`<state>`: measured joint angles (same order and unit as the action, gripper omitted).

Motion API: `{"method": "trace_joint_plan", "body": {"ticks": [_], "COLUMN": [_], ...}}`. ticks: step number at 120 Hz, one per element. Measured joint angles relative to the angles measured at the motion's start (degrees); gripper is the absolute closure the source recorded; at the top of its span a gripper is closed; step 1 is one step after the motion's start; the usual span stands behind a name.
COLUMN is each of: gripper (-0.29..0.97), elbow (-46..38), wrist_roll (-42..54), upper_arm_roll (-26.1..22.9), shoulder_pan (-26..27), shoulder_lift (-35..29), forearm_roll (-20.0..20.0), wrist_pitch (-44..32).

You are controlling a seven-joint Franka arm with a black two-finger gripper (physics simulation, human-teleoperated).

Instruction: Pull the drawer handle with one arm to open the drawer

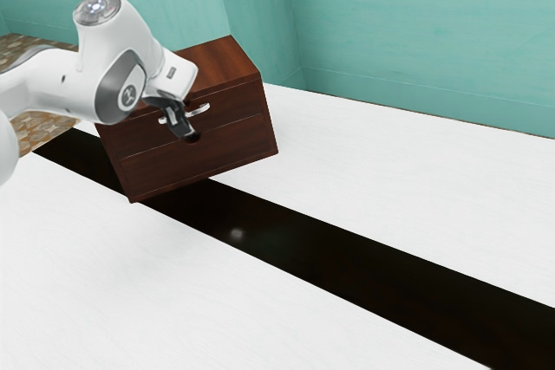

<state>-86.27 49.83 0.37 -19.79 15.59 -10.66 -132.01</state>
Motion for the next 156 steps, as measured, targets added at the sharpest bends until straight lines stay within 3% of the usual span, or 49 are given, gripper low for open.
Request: {"method": "trace_joint_plan", "body": {"ticks": [156], "gripper": [0.31], "elbow": [3.1], "wrist_roll": [0.4], "upper_arm_roll": [0.1], "shoulder_pan": [-0.9], "shoulder_lift": [4.1], "forearm_roll": [0.4], "wrist_pitch": [-0.1]}}
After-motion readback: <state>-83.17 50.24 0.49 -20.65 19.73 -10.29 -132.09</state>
